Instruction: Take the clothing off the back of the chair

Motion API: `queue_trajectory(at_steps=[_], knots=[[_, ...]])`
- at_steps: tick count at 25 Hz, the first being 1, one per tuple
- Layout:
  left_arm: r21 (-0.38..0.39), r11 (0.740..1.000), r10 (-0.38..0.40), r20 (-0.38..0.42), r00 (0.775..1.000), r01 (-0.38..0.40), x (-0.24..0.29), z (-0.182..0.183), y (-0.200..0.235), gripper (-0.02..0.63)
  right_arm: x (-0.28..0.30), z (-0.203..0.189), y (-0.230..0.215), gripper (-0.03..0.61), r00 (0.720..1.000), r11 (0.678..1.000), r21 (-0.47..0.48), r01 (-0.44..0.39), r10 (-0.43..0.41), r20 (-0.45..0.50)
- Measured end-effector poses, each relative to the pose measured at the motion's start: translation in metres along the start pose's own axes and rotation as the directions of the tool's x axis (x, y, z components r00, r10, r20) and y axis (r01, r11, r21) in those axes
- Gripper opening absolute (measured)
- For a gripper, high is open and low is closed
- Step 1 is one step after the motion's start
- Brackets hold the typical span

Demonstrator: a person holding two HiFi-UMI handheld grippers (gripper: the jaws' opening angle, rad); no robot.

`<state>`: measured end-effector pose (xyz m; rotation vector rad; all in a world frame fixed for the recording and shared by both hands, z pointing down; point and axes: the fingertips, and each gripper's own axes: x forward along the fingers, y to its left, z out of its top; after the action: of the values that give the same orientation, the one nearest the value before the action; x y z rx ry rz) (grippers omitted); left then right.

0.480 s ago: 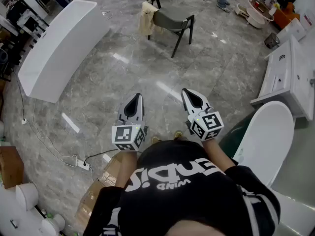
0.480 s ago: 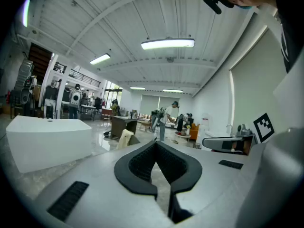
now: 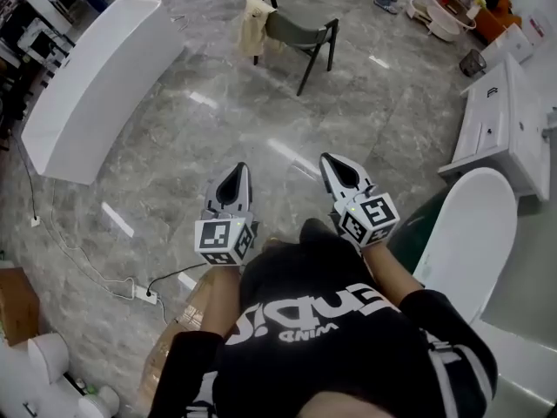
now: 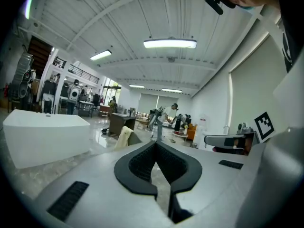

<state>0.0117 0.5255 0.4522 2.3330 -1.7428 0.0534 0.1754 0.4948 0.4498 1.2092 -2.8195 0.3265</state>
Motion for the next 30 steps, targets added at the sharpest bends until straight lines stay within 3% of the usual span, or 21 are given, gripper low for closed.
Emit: queue_trajectory(at_steps=[5, 12, 21, 30], knots=[[0.002, 1.000, -0.012, -0.001, 1.000, 0.012, 0.001, -0.003, 0.014, 0.015, 0.006, -0.014, 0.002, 0.014, 0.999, 0.999, 0.017, 0.046, -0.046, -0.015], [0.013, 1.000, -0.020, 0.005, 1.000, 0.020, 0.028, 0.001, 0.030, 0.015, 0.036, -0.010, -0.012, 0.014, 0.999, 0.999, 0.017, 0.039, -0.039, -0.002], [0.000, 1.000, 0.031, 0.023, 0.999, -0.031, 0.092, 0.024, 0.071, 0.015, 0.116, 0.008, -0.058, 0.014, 1.000, 1.000, 0.021, -0.004, 0.005, -0.002], [0.006, 1.000, 0.031, 0.025, 0.999, -0.031, 0.193, 0.063, 0.088, 0.015, 0.188, 0.045, -0.133, 0.014, 1.000, 0.998, 0.061, -0.024, 0.022, 0.020]])
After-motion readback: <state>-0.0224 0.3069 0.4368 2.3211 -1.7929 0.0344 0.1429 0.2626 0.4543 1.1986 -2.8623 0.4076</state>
